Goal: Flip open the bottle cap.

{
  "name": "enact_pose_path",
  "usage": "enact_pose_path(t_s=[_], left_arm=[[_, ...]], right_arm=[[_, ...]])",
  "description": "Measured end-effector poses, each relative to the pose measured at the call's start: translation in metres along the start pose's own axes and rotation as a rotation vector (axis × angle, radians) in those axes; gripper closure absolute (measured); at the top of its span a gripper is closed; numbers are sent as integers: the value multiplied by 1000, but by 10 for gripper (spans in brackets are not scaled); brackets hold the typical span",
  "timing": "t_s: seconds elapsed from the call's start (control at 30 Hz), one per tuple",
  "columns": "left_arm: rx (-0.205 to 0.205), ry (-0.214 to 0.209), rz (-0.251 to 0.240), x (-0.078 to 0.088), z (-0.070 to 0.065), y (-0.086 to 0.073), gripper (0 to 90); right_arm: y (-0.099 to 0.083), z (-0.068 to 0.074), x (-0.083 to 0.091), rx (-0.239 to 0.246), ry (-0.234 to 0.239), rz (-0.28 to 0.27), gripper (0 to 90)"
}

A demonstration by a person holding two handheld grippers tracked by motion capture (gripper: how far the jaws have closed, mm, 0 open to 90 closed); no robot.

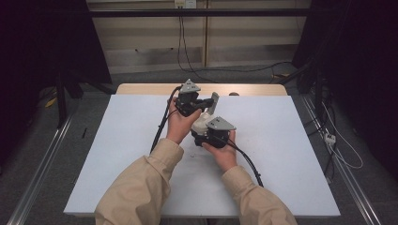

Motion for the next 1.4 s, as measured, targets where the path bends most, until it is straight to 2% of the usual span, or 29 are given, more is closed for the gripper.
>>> enact_pose_path(t_s=[1.03,1.4], left_arm=[[-8,-17,28,-15,3,-2,897],[3,-22,34,-19,5,-5,897]], right_arm=[[0,-1,0,-7,1,2,186],[0,-1,0,-8,0,2,186]])
Point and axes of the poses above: each handheld gripper's, and its own axes: x roughly backward along the jaws, y roughly out of its top, z roughly to its left, the point moved 8 cm from there along -x, roughly forward along the jaws, and after that the axes turned 4 degrees about -z, right-handed, at the moved point
